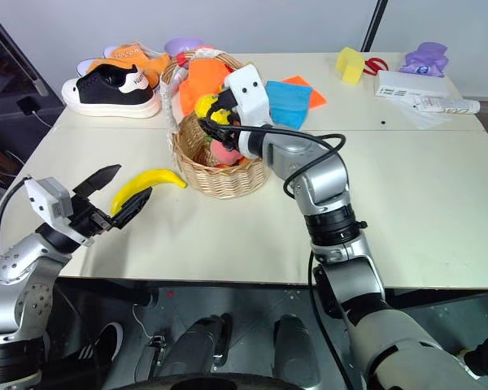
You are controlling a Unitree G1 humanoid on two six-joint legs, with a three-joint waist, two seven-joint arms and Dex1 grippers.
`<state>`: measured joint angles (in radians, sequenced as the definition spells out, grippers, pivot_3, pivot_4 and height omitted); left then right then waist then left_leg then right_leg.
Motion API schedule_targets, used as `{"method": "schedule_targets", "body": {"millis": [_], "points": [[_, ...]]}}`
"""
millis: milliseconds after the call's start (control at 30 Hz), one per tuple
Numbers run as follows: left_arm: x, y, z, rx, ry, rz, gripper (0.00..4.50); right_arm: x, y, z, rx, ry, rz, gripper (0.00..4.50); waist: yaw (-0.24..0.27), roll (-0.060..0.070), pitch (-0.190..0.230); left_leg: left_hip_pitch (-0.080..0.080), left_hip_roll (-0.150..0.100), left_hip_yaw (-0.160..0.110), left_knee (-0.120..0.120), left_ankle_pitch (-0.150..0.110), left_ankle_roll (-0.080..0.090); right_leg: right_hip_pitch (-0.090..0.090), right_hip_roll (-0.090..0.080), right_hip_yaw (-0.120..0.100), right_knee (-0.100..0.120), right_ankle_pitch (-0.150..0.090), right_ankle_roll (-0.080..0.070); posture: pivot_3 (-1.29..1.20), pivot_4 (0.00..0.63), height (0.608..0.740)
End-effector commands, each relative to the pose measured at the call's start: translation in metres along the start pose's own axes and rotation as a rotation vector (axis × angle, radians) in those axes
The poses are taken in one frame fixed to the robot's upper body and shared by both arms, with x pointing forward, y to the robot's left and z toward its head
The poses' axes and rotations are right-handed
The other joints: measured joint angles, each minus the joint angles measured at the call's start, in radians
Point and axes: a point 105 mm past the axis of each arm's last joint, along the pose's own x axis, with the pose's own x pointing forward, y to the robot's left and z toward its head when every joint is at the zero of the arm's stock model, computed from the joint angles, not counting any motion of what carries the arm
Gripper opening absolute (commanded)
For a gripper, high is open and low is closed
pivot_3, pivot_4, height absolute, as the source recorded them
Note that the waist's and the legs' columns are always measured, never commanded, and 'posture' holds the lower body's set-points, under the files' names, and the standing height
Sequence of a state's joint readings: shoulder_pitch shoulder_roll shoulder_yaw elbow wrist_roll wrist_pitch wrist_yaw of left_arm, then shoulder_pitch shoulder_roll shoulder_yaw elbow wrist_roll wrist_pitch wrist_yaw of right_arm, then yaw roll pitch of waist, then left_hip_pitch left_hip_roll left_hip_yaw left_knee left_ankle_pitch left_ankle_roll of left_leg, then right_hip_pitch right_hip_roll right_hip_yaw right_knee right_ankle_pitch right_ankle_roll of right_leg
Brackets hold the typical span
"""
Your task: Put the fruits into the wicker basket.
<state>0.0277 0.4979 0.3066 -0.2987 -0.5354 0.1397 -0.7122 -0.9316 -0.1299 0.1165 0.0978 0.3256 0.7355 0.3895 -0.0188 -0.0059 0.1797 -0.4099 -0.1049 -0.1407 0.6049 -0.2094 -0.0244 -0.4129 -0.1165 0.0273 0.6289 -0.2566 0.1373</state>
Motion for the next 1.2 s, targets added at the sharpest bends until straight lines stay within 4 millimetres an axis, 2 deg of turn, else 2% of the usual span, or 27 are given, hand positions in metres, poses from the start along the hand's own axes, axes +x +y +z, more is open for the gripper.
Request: {"method": "schedule_targets", "body": {"millis": [33, 167, 333, 433, 567, 633, 700, 800, 900, 1000, 1100, 1167, 1200], "points": [[0.000, -0.004, 0.009, 0.030, -0.034, 0.001, 4.50, 0.013, 0.016, 0.027, -0.047, -0.119, 0.051, 2.21, 0.000, 0.000, 0.000, 0.000, 0.000, 0.000, 0.000, 0.000, 0.000, 0.000, 0.000, 0.000, 0.000, 0.000, 0.000, 0.00, 0.150, 0.740], [0.003, -0.006, 0.008, 0.028, -0.030, -0.002, 4.50, 0.025, 0.027, 0.018, -0.075, -0.112, 0.062, 2.21, -0.001, 0.000, 0.000, 0.000, 0.000, 0.000, 0.000, 0.000, 0.000, 0.000, 0.000, 0.000, 0.000, 0.000, 0.000, 0.00, 0.150, 0.740], [0.005, -0.003, 0.009, 0.027, -0.034, 0.011, 4.50, 0.019, 0.025, 0.023, -0.052, -0.138, 0.088, 4.43, 0.000, 0.000, 0.000, 0.000, 0.000, 0.000, 0.000, 0.000, -0.001, 0.000, 0.000, 0.000, 0.001, 0.000, 0.000, 0.00, 0.150, 0.740], [0.003, -0.001, 0.007, 0.031, -0.025, 0.025, 4.50, 0.008, 0.025, 0.027, -0.075, -0.162, 0.118, 4.43, 0.000, 0.000, 0.000, 0.000, 0.000, 0.000, 0.000, 0.000, -0.001, 0.000, 0.000, 0.000, 0.000, 0.000, 0.000, 0.00, 0.150, 0.740], [-0.002, 0.010, 0.008, 0.041, -0.026, 0.079, 4.50, -0.026, 0.019, 0.040, -0.074, -0.276, 0.157, 4.43, 0.003, 0.000, 0.000, 0.000, 0.000, -0.001, 0.000, 0.000, -0.001, 0.000, 0.000, 0.000, 0.000, 0.000, 0.000, 0.00, 0.150, 0.740], [-0.004, 0.008, 0.007, 0.039, -0.017, 0.072, 4.50, -0.047, 0.017, 0.036, -0.127, -0.302, 0.187, 4.43, 0.003, 0.000, 0.000, 0.000, 0.000, 0.000, 0.000, 0.000, -0.001, 0.000, 0.000, 0.000, 0.000, 0.000, 0.000, 0.00, 0.150, 0.740], [-0.005, 0.007, 0.006, 0.027, -0.013, 0.072, 4.50, -0.069, 0.015, 0.027, -0.157, -0.316, 0.218, 4.43, 0.004, 0.000, 0.000, 0.000, 0.000, 0.000, 0.000, 0.000, -0.001, 0.001, 0.000, 0.000, 0.000, 0.000, 0.000, 0.00, 0.150, 0.740], [-0.008, 0.009, 0.005, 0.031, -0.010, 0.093, 4.50, -0.095, 0.014, -0.001, -0.185, -0.237, 0.268, 4.43, 0.004, 0.000, 0.000, 0.000, 0.000, 0.000, 0.000, 0.000, 0.000, 0.001, 0.000, 0.000, 0.000, 0.000, 0.000, 0.00, 0.150, 0.740], [-0.011, 0.025, -0.001, -0.008, 0.021, 0.200, 4.50, -0.129, -0.002, -0.026, -0.240, -0.195, 0.170, 4.43, 0.007, 0.000, 0.000, 0.000, 0.000, 0.000, 0.001, 0.000, 0.000, 0.002, 0.000, -0.001, -0.001, 0.000, 0.000, 0.00, 0.150, 0.740], [-0.010, 0.030, -0.005, 0.018, 0.050, 0.252, 4.50, -0.146, -0.008, -0.039, -0.258, -0.166, 0.107, 4.43, 0.006, 0.000, 0.000, 0.000, 0.000, 0.000, 0.002, 0.000, 0.000, 0.002, -0.001, -0.001, -0.001, 0.000, 0.000, 0.00, 0.150, 0.740], [-0.006, 0.027, -0.008, 0.057, 0.088, 0.243, 4.50, -0.158, -0.005, -0.056, -0.320, -0.109, 0.111, 4.43, 0.006, 0.000, 0.000, 0.000, 0.000, 0.001, 0.003, 0.000, 0.000, 0.003, -0.001, 0.000, 0.000, 0.000, 0.000, 0.00, 0.150, 0.740], [-0.003, 0.028, -0.013, 0.063, 0.143, 0.230, 4.50, -0.164, -0.005, -0.060, -0.325, -0.102, 0.108, 4.43, 0.009, -0.001, 0.000, 0.001, 0.000, 0.000, 0.004, 0.000, 0.000, 0.004, -0.001, -0.001, -0.001, -0.001, 0.000, 0.00, 0.150, 0.740], [-0.002, 0.034, -0.011, 0.062, 0.147, 0.255, 4.50, -0.167, -0.006, -0.063, -0.340, -0.088, 0.108, 4.43, 0.009, -0.001, 0.000, 0.001, 0.000, 0.000, 0.004, 0.000, 0.000, 0.004, -0.001, -0.001, -0.001, -0.001, -0.001, 0.00, 0.150, 0.740]]}}
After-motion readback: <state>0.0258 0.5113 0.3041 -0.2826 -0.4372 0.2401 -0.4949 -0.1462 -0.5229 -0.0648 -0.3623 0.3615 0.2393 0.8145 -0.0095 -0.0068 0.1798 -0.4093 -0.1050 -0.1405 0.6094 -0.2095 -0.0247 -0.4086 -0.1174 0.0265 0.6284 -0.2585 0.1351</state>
